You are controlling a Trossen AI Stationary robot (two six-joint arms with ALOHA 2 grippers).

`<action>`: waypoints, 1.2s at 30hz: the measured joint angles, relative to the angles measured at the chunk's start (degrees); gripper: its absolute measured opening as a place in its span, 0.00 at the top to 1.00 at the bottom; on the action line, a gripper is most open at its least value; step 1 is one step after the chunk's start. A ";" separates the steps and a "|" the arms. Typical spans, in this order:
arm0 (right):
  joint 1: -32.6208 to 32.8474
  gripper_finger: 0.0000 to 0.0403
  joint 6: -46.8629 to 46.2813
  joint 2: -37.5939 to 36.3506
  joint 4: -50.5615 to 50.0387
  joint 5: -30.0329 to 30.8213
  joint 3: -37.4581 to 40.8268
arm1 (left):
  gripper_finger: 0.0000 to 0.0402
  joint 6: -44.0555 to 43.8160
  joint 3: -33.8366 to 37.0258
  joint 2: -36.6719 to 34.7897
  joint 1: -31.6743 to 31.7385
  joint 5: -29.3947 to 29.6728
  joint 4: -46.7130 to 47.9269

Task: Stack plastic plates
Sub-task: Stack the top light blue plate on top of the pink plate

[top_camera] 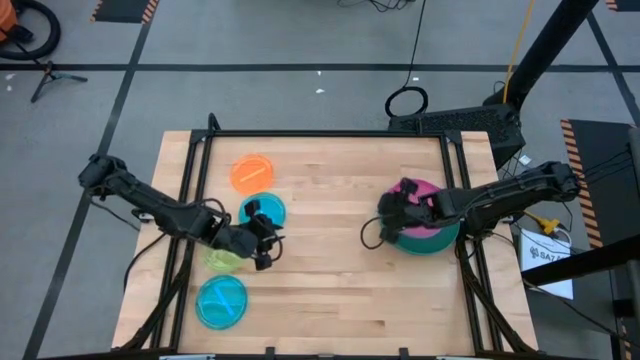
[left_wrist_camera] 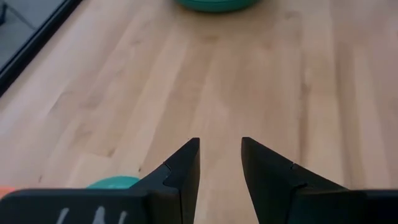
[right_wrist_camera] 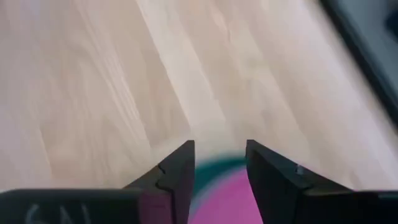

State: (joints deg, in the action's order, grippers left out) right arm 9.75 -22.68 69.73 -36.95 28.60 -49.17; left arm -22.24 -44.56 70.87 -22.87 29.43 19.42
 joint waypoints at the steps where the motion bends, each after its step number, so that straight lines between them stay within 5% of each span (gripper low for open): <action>1: -0.18 0.67 2.10 0.00 2.63 0.07 0.00 | 0.69 -0.30 0.00 0.01 0.79 -0.01 0.00; 13: -0.74 0.67 27.35 0.00 30.93 -1.80 0.00 | 0.69 -7.63 0.00 0.00 8.95 -0.28 3.70; 19: -0.73 0.67 33.28 0.01 36.81 -9.43 0.00 | 0.69 -15.13 0.00 0.00 11.29 -0.31 10.60; 36: -2.03 0.67 43.98 0.04 51.27 -17.55 -0.04 | 0.69 -18.99 0.00 0.00 14.44 -0.39 10.77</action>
State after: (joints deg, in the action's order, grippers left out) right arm 7.73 21.30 69.78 14.33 11.05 -49.21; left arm -41.23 -44.56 70.87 -8.43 29.04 30.19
